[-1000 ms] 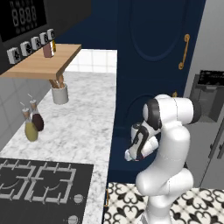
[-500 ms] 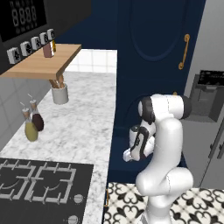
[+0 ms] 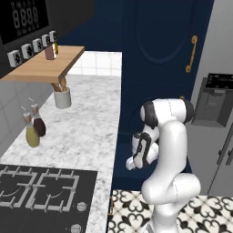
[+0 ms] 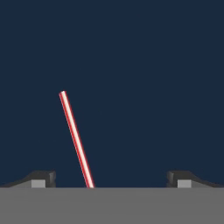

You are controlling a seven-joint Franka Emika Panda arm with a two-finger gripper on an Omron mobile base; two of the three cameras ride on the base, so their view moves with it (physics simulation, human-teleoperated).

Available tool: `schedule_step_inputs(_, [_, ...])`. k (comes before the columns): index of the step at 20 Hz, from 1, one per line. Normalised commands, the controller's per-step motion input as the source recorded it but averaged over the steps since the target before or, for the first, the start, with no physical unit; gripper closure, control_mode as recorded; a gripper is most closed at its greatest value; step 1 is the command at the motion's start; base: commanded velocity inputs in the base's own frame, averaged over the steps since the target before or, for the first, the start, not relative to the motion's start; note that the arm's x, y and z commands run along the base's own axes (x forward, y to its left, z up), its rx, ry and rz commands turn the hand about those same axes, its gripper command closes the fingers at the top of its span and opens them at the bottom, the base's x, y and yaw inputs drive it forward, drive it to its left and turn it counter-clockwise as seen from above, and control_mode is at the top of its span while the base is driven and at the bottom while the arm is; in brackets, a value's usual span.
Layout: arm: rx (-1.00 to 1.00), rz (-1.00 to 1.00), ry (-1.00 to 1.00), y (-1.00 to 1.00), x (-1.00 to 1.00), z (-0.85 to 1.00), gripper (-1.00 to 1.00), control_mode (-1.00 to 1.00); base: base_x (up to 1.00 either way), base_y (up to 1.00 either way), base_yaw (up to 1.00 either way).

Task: Take a straw from the drawer in front and place it inside the glass cup on the dining counter.

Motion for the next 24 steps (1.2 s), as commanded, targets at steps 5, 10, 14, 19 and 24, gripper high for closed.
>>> schedule_step_inputs(5, [0.0, 0.07, 0.15, -0.01, 0.26, -0.4, -1.0, -1.0, 0.0, 0.0, 0.0])
schedule_step_inputs(10, [0.05, 0.04, 0.21, -0.1, 0.02, -0.4, 1.0, -1.0, 0.0, 0.0, 0.0])
schedule_step_inputs(14, [0.07, 0.0, 0.2, -0.37, 0.01, -0.27, 1.0, -1.0, 0.0, 0.0, 0.0])
schedule_step_inputs(19, [0.05, 0.0, 0.12, -0.29, 0.0, -0.1, 1.0, -1.0, 0.0, 0.0, 0.0])
schedule_step_inputs(24, [0.0, 0.0, -0.01, -0.06, -0.09, 0.3, 1.0, -1.0, 0.0, 0.0, 0.0])
